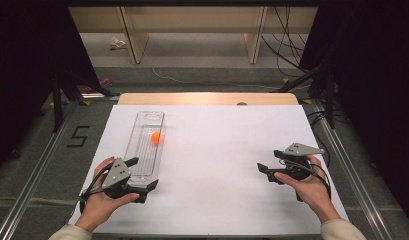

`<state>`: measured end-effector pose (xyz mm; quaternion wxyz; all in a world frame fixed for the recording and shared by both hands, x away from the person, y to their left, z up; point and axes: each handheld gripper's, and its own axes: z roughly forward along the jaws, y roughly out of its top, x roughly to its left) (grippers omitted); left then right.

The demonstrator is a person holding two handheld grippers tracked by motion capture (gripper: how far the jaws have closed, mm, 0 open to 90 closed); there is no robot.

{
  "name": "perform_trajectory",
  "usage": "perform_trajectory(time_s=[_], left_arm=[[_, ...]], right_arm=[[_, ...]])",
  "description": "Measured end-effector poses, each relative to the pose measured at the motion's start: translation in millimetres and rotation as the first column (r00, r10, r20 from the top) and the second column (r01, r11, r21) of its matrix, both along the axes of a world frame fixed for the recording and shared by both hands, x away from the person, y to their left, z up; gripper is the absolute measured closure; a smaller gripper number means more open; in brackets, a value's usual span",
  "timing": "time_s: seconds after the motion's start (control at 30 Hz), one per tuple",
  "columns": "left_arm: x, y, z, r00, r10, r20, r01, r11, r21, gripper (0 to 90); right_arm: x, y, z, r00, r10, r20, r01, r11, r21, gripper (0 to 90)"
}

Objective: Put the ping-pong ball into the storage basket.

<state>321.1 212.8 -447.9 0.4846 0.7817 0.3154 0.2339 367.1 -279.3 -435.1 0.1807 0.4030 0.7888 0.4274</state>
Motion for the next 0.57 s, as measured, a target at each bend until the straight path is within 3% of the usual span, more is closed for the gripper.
perform_trajectory(time_s=[0.57], left_arm=[[1.2,0.7,-0.4,1.0000,0.006,-0.003,-0.006,1.0000,0.002,3.8]], right_arm=[[-3.3,3.1,-0.7,0.9999,0.008,0.010,-0.008,1.000,-0.005,18.8]])
